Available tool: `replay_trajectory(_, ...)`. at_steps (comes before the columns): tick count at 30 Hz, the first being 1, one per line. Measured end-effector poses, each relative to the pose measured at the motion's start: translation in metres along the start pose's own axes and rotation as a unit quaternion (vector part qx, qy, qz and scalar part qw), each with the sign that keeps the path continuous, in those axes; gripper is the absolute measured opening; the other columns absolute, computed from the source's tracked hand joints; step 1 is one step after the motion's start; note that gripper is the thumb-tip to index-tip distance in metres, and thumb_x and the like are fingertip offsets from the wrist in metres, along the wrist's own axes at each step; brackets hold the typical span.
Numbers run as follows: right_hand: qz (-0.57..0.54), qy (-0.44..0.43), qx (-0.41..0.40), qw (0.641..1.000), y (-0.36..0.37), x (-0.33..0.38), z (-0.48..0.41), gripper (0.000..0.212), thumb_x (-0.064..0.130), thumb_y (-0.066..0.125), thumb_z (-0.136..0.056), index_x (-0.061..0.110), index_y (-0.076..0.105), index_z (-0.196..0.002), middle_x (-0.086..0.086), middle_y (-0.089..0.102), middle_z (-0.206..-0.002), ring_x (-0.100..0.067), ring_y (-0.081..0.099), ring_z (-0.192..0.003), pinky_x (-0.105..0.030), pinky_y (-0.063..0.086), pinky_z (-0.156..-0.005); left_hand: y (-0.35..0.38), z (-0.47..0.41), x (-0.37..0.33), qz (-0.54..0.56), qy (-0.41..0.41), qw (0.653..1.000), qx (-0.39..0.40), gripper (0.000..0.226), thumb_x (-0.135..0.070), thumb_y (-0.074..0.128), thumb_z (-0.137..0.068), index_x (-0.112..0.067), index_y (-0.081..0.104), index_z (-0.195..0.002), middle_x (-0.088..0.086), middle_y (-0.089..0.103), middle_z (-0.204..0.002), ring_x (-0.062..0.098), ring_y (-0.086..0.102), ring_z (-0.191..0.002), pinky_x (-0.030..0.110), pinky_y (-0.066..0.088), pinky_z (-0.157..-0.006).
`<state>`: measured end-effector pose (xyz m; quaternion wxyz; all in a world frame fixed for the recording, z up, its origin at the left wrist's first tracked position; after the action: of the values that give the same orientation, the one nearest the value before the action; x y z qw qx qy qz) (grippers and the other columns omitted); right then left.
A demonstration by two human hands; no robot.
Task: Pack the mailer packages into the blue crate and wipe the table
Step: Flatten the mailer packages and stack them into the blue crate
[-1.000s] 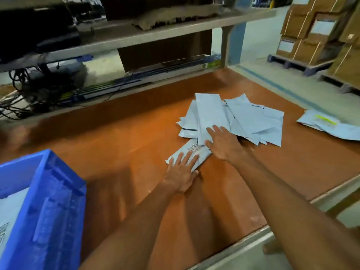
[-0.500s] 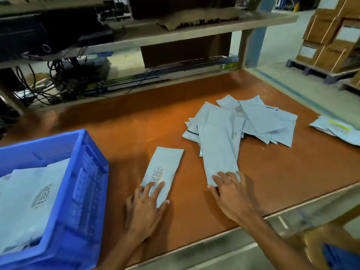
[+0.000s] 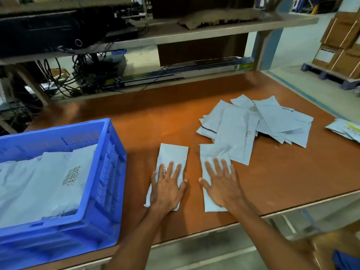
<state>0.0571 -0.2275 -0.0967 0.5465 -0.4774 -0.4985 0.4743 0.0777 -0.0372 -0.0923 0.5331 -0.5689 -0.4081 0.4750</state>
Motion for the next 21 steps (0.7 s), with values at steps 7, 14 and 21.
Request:
replay_trajectory(7,-0.001,-0.013,-0.014,1.000,0.003,0.010,0.009,0.075,0.065,-0.015,-0.089,0.032,-0.007,-0.156,-0.001,-0.010,-0.164,-0.027,-0.009,-0.151,-0.052,-0.004,-0.121,-0.005,0.005,-0.004,-0.027,-0.006,1.000,-0.010,0.058,-0.053,0.009,-0.101,-0.037,0.010,-0.156,-0.007,0.013,-0.165,0.033,0.006,-0.152,0.053,0.011,-0.120)
replay_trajectory(14,-0.035,-0.054,-0.012,0.998,-0.007,0.025,0.015,0.084,0.056,-0.024,-0.086,0.024,0.006,-0.157,0.001,-0.003,-0.164,-0.027,-0.001,-0.152,-0.050,0.002,-0.123,-0.022,0.012,-0.009,-0.005,-0.002,1.000,-0.007,0.064,-0.046,0.008,-0.096,-0.026,0.043,-0.147,0.002,0.043,-0.153,0.037,0.035,-0.139,0.049,0.030,-0.113)
replay_trajectory(21,-0.130,-0.111,-0.220,0.960,-0.154,0.127,0.005,0.062,0.040,0.010,-0.100,0.015,0.031,-0.153,-0.006,0.032,-0.158,-0.034,0.025,-0.147,-0.054,0.022,-0.119,-0.216,0.027,0.034,0.045,-0.010,0.968,-0.245,0.051,-0.040,0.028,-0.099,-0.029,0.036,-0.149,0.002,0.037,-0.156,0.035,0.030,-0.141,0.050,0.032,-0.112)
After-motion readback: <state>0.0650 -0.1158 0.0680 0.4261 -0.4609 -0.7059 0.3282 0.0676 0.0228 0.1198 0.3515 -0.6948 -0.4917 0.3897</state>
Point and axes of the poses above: each hand's wrist, its own z-axis away from the middle knuckle, its own y-axis out of the palm, x = y × z, the point moved 10 cm from there along -z, towards the middle knuckle
